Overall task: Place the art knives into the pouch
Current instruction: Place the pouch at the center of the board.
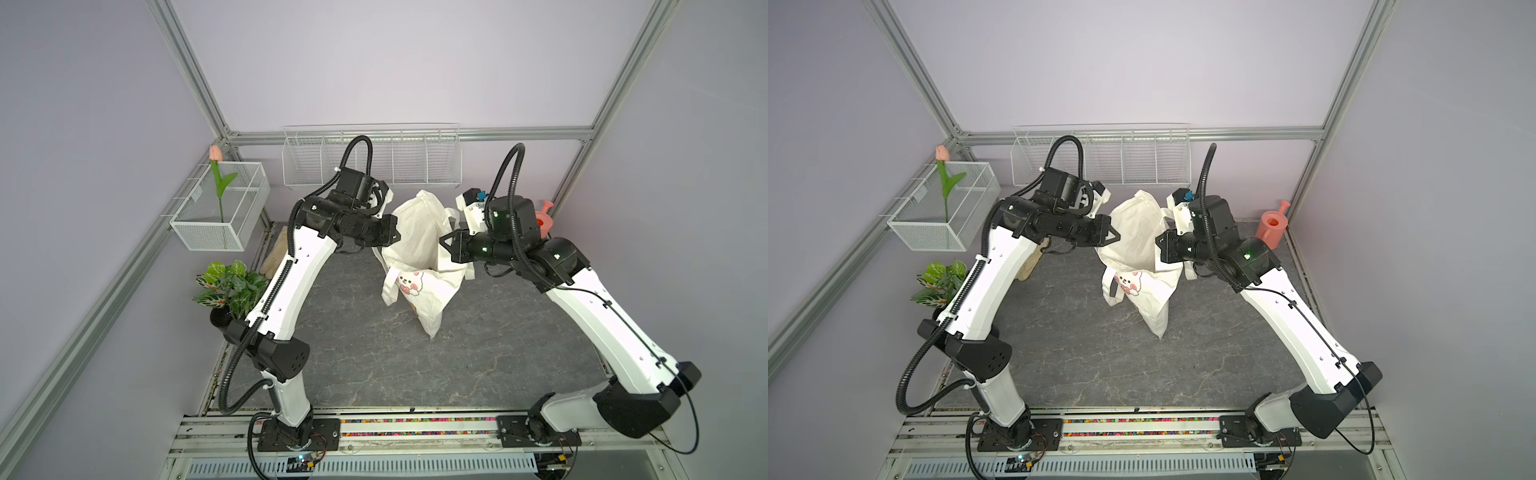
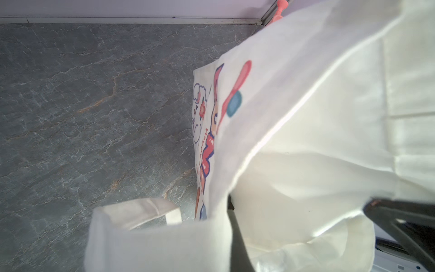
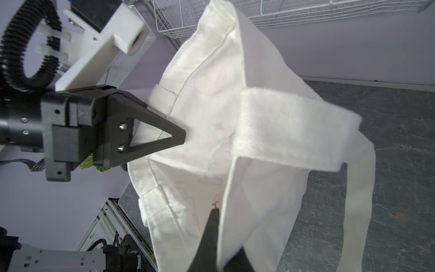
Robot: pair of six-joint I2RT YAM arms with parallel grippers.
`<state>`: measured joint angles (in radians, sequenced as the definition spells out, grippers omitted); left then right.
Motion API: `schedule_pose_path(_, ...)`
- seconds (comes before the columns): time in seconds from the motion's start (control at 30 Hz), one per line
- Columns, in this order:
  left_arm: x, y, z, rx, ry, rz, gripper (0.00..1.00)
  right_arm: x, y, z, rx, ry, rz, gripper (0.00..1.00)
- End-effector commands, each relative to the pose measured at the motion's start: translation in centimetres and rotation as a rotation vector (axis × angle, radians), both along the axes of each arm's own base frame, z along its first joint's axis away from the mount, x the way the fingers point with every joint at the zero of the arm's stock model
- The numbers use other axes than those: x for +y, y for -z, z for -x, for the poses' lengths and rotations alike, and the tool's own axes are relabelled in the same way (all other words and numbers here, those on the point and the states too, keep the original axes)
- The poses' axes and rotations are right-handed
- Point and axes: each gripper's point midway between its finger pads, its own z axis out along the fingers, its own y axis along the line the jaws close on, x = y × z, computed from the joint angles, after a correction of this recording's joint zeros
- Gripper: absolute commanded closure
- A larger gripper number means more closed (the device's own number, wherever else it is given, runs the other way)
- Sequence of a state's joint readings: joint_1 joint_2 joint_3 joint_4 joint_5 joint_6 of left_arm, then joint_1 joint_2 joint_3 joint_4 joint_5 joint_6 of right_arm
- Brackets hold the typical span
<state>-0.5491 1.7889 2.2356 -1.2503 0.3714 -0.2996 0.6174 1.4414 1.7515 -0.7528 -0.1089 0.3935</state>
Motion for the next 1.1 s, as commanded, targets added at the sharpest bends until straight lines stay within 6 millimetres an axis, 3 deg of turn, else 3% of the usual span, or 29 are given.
schedule_pose_path(0.0, 1.0, -2.4, 2.4, -0.028, 0.007, 0.038, 1.0, 0.0, -0.3, -0.6, -0.001, 0.006, 0.027, 0.93)
schedule_pose_path(0.13, 0.9, -2.3, 2.8, -0.035, 0.004, 0.076, 1.0, 0.2, 1.5, -2.2, 0.044, 0.028, 0.044, 0.93)
schedule_pose_path(0.23, 0.2, -1.2, 2.3, -0.007, 0.012, 0.08, 1.0, 1.0, 3.2, -3.5, 0.085, 0.027, 0.035, 0.93)
schedule_pose_path(0.4, -1.0, 3.0, 0.5, 0.058, 0.016, 0.029, 1.0, 2.0, 5.0, -4.5, 0.112, 0.018, 0.026, 0.93)
schedule_pose_path(0.6, -0.8, 7.3, -1.1, 0.095, -0.013, -0.055, 1.0, 2.3, 6.5, -4.7, 0.137, 0.006, 0.05, 0.93)
schedule_pose_path(0.83, -0.7, 8.0, -1.3, 0.11, -0.014, -0.059, 1.0, 2.2, 7.4, -4.7, 0.146, 0.006, 0.058, 0.93)
schedule_pose_path(1.07, -1.9, 7.3, -1.7, 0.115, -0.004, 0.01, 1.0, 1.5, 11.8, -4.9, 0.216, 0.047, 0.104, 0.93)
